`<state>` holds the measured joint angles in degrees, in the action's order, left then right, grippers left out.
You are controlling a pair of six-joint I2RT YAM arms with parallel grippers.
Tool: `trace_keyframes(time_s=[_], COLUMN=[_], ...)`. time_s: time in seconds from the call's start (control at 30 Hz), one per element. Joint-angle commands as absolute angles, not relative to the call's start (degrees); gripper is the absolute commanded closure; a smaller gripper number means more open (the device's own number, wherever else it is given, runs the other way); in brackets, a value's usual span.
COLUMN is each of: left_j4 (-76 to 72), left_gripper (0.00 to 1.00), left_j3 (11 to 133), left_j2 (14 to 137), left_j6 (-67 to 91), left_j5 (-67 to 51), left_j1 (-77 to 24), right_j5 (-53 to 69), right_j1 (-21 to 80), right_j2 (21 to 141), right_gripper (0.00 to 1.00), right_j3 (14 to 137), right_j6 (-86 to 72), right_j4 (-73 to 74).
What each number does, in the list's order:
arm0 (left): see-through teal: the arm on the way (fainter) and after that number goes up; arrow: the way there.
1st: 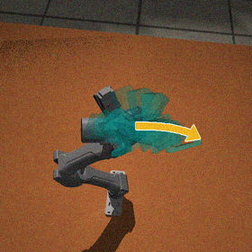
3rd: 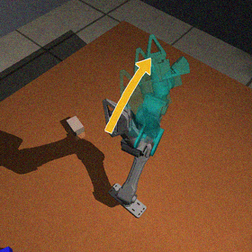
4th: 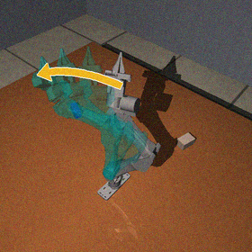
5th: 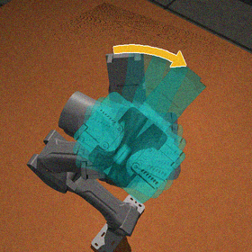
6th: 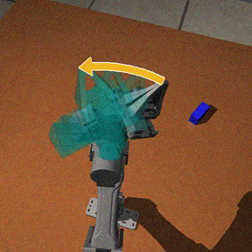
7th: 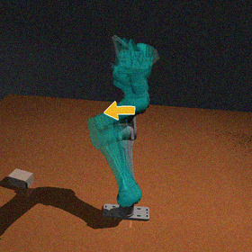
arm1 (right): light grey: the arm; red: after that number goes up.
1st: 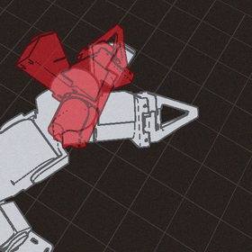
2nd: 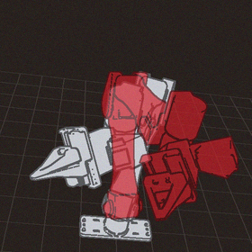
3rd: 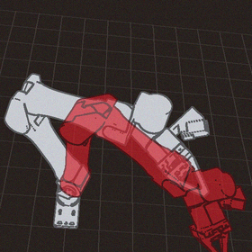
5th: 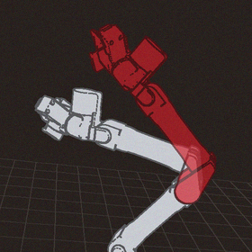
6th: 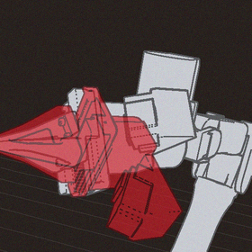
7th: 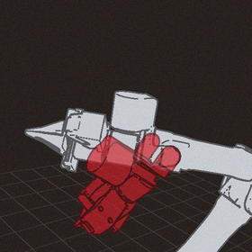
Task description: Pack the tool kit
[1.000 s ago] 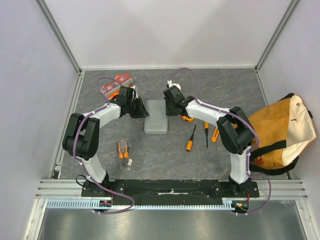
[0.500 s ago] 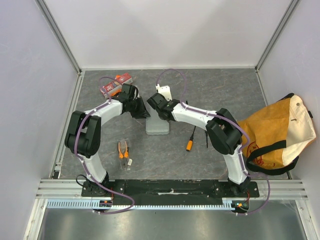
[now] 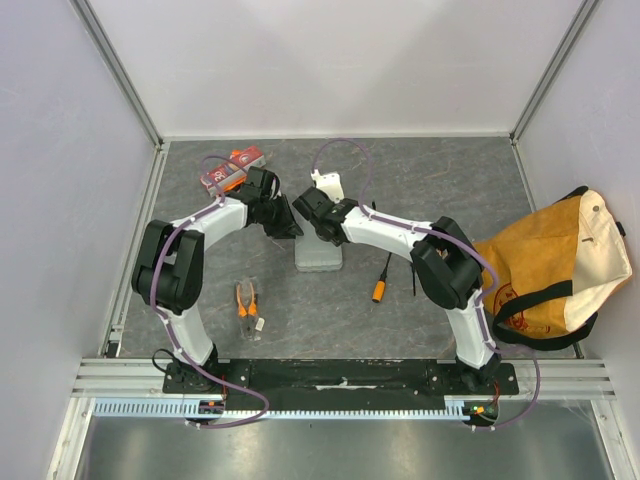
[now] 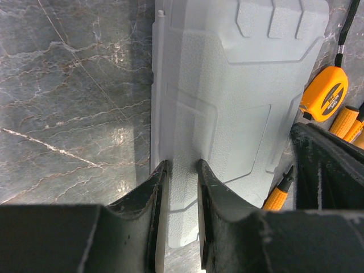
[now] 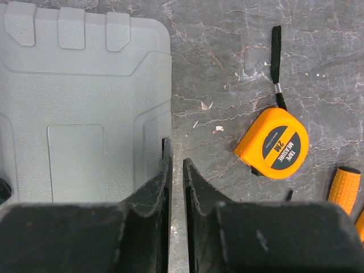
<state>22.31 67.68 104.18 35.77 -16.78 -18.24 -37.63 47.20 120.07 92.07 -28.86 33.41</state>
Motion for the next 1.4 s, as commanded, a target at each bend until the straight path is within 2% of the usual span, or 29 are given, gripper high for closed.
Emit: trace_keyframes(time_s=[0.0, 0.23, 0.33, 0.47, 0.6, 0.87, 0.97, 1.37], left_j4=[37.7, 38.2, 36.7, 35.8, 35.6, 34.8, 34.8, 34.9], left_gripper=[0.94, 0.94, 0.93, 0.85, 0.78, 0.65, 0.65, 0.65], left_j3=[65.1, 65.7, 65.7, 67.1, 68.9, 69.5, 69.4, 69.2], left_j2=[109.6, 109.9, 109.3, 108.4, 108.4, 108.2, 108.5, 109.0], left_j6=[35.0, 34.8, 34.4, 33.8, 33.1, 32.8, 32.4, 31.8], left_j5=[-3.7, -4.1, -6.8, -8.7, -9.6, -10.4, -10.5, -10.5], left_j1=[-17.4, -17.5, -17.5, -17.5, -17.4, -17.5, -17.4, -17.5], right_j5=[-48.0, -48.2, -42.2, -34.6, -27.5, -14.7, -12.5, -8.8], right_j1=[44.6, 42.5, 42.4, 42.2, 41.7, 39.4, 38.5, 37.1], right_j2=[123.9, 120.3, 113.9, 111.3, 110.9, 111.3, 112.0, 114.8], right_gripper=[0.83, 0.85, 0.83, 0.74, 0.6, 0.46, 0.45, 0.51], right_j3=[89.8, 89.2, 88.5, 91.8, 90.8, 87.4, 86.7, 86.1], right_j6=[-25.0, -21.5, -19.2, -17.8, -17.9, -19.1, -19.2, -19.6], right_j4=[46.1, 42.9, 37.6, 36.3, 34.8, 29.3, 27.9, 25.8])
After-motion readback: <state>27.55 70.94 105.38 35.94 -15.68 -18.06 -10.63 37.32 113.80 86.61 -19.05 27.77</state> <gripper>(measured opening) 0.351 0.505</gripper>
